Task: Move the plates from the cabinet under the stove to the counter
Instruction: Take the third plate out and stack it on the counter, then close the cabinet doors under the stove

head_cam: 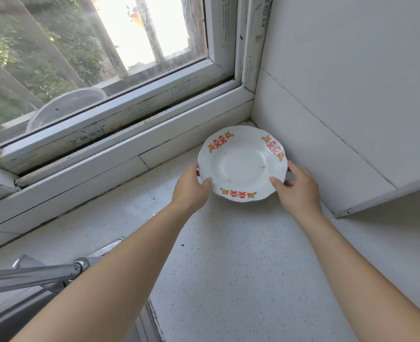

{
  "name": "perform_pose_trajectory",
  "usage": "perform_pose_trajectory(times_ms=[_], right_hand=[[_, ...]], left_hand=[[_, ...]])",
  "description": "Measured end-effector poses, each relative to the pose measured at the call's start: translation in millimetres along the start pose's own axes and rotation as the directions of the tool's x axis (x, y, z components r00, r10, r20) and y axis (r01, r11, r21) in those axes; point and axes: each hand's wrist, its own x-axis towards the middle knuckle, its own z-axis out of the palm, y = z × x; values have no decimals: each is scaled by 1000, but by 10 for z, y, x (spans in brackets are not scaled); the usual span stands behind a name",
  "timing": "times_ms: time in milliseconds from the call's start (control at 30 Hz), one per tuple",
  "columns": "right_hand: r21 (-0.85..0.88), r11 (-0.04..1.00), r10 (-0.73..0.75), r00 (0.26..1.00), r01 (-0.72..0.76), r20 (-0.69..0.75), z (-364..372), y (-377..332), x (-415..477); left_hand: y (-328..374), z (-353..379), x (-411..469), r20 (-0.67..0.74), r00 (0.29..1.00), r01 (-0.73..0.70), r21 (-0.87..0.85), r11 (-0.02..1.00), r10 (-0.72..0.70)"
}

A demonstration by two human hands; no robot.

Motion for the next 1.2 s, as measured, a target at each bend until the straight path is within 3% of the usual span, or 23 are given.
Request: perform_pose_trajectory(times_ms=[233, 500, 800, 1033, 1200], right_hand=[[19, 999, 31, 997, -33, 64, -210, -92, -474], [66, 997, -35, 995, 29, 95, -527, -351, -1234], [-1, 999, 32, 985, -32, 171, -752, -217, -2566], [-83, 996, 22, 998, -17, 59, -815, -173, -3448], [-98, 994, 48, 998, -51, -30, -689, -341, -4222]], left_hand=[[19, -153, -483, 71, 997, -50, 118, 992, 42], [26, -291, -1369, 58, 977, -211, 147, 966, 204], [-427, -318, -2421, 100, 921, -388, 209, 898, 375], [-747, -408, -2899, 160, 892, -441, 112, 890, 422], [-1076, -652, -3324, 211, 827, -548, 98, 831, 521]])
